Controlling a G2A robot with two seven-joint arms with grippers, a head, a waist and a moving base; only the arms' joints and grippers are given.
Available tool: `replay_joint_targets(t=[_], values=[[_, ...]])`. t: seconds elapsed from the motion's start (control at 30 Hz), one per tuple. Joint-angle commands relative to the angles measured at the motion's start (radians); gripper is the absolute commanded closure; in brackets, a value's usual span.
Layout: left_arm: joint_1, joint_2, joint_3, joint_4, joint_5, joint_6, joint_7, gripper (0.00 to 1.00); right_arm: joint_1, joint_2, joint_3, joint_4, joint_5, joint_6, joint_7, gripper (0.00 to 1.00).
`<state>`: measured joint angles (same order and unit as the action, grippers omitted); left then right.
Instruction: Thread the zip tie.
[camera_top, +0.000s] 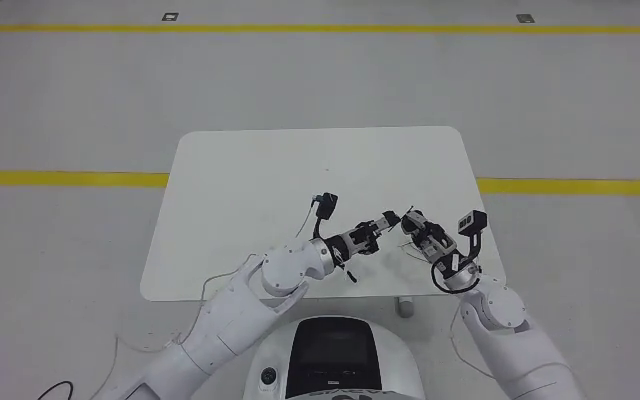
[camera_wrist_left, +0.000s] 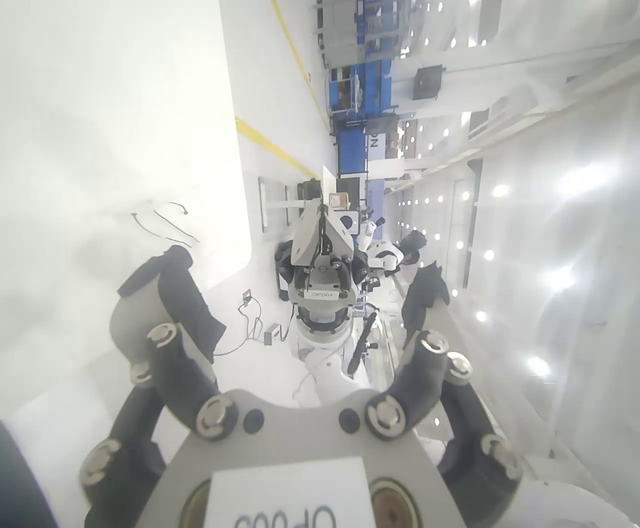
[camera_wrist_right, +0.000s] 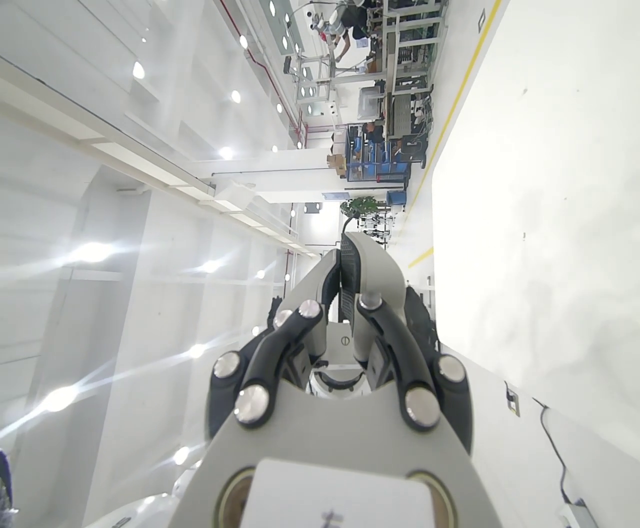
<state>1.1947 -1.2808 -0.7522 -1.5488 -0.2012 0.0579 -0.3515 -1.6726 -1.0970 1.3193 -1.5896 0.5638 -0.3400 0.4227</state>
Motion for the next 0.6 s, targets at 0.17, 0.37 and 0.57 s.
replay_joint_targets(t=[0.17, 0.37, 0.57], values=[[-0.003, -0.001, 0.001, 0.005, 0.004, 0.002, 0.008, 0.0, 0.001, 0.0, 0.003, 0.003, -0.005, 0.0, -0.008, 1.0], [0.0, -0.004, -0.003, 0.029, -0.042, -0.058, -0.015, 0.0, 0.002, -0.006, -0.009, -0.007, -0.023, 0.0, -0.038, 1.0], [-0.041, -0.021, 0.027, 0.105, -0.089, -0.15, -0.083, 0.0, 0.001, -0.016, -0.027, 0.0, -0.021, 0.006, -0.047, 1.0]])
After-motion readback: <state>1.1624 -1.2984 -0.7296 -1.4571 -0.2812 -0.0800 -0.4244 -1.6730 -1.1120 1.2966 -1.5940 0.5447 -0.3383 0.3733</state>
